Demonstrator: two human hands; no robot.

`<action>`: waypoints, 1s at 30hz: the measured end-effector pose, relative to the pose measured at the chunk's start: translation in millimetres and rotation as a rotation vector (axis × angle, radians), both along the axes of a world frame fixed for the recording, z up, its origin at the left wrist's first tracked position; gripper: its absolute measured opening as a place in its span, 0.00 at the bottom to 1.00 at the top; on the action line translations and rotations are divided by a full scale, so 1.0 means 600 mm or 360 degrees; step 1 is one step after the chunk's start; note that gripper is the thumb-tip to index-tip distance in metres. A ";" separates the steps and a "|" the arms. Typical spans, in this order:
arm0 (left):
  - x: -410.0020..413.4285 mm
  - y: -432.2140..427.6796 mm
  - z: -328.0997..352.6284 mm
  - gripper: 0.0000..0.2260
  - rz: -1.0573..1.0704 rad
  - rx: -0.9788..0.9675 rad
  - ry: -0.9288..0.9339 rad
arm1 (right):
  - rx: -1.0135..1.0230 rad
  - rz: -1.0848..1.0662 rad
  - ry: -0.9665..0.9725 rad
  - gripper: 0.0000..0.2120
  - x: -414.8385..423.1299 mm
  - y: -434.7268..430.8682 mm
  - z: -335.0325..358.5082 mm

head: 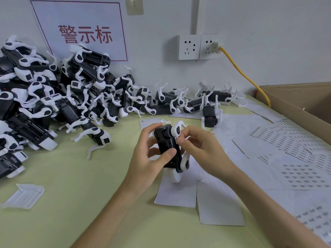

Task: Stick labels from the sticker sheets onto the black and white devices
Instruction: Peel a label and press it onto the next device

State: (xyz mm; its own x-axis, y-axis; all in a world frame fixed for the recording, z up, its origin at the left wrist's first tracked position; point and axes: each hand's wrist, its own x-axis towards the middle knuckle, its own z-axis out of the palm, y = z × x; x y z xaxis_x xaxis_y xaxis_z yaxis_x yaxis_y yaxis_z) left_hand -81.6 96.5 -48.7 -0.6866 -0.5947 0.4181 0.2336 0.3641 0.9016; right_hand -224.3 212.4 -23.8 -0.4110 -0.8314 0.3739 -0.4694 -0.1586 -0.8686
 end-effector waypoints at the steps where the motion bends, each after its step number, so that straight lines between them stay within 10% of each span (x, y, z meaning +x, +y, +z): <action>1: 0.000 0.000 0.000 0.25 0.0001 -0.0002 0.0003 | 0.0004 -0.0008 0.0007 0.08 0.000 0.000 0.000; 30: 0.002 0.004 -0.001 0.25 0.0022 -0.0021 0.0034 | 0.0046 -0.0026 -0.0012 0.08 -0.002 0.001 -0.004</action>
State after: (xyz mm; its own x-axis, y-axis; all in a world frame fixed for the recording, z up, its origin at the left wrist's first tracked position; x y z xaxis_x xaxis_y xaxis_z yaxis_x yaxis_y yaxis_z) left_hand -80.5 98.7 -49.1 -0.6690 -0.5985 0.4408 0.2477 0.3796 0.8914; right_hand -225.5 212.8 -26.2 -0.4274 -0.8350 0.3466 -0.4652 -0.1257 -0.8762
